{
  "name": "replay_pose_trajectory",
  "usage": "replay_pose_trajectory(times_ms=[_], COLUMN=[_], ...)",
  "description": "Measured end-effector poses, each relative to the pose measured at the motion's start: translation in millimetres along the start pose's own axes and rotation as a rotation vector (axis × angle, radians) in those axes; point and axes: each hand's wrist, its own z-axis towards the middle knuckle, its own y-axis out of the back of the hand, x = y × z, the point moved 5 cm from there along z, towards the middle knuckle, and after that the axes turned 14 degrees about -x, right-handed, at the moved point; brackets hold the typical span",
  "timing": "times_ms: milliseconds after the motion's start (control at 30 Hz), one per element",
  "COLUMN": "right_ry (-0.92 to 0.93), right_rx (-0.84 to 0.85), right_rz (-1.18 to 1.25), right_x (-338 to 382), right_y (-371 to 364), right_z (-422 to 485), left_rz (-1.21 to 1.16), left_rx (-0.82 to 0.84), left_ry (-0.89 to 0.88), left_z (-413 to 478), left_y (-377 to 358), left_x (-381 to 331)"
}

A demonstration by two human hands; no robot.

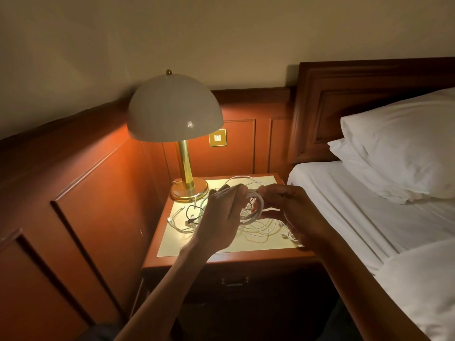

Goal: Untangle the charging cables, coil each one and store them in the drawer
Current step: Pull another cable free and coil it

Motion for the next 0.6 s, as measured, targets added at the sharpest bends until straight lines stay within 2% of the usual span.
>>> replay_pose_trajectory(times_ms=[100, 200, 300, 367, 500, 533, 600], right_ry=[-0.053, -0.114, -0.067, 0.049, 0.636, 0.696, 0.674], right_rx=[-0.015, -0.017, -0.077, -0.181, -0.547, -0.552, -0.473], right_rz=[-0.012, -0.001, -0.068, -0.189, -0.581, -0.618, -0.714], right_x=[-6.0, -13.2, -20.3, -24.3, -11.6, -10.3, -10.4], right_y=[0.9, 1.2, 2.9, 3.7, 7.4, 4.5, -1.3], right_z=[1.3, 0.7, 1.2, 1.3, -10.5, -13.7, -15.8], left_rz=[-0.008, -0.047, -0.065, -0.041, 0.017, 0.051, 0.088], left_rx=[0.068, 0.089, 0.049, 0.029, 0.079, 0.113, 0.153], left_ry=[-0.013, 0.127, 0.287, 0.347, 0.399, 0.413, 0.419], left_z=[-3.5, -8.6, -9.6, -10.4, -10.2, -9.7, -6.8], left_y=[-4.9, -11.5, -15.5, -17.8, -21.9, -22.3, -21.5], left_x=[-0.4, 9.2, 22.1, 28.3, 29.2, 28.9, 28.0])
